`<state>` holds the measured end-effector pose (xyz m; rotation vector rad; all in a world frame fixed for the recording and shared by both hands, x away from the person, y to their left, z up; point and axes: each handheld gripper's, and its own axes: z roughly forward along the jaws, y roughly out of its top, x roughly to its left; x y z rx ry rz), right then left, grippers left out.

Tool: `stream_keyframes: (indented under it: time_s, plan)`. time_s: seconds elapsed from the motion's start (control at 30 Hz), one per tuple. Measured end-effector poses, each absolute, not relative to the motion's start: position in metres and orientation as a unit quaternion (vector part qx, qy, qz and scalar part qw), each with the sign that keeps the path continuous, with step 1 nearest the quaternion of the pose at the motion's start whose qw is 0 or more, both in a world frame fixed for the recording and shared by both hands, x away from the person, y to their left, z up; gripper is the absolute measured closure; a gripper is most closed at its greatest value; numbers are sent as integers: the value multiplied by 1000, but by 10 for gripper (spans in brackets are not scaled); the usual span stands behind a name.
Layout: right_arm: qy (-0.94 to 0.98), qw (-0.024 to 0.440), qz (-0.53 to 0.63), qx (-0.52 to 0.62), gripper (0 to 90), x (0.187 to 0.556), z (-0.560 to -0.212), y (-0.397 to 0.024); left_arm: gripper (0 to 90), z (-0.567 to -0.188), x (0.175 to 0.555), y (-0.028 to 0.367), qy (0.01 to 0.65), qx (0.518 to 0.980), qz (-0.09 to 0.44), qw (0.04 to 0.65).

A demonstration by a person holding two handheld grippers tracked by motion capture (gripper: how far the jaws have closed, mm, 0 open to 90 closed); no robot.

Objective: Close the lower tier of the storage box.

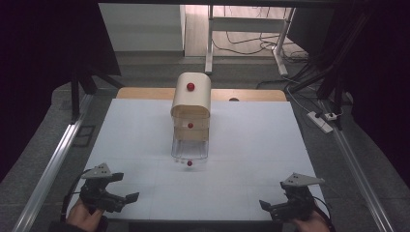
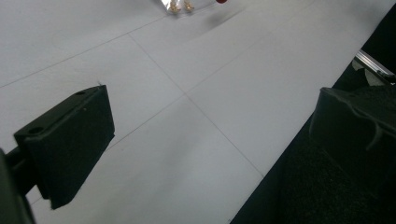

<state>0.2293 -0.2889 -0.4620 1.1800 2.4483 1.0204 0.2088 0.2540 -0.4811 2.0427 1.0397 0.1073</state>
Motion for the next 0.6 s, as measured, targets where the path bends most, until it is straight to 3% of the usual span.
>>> stream_keyframes:
  time_s: [0.6]
  plan:
    - [839, 118, 346, 403, 0, 229, -462, -288, 0, -481, 217, 240, 384, 826, 45, 411]
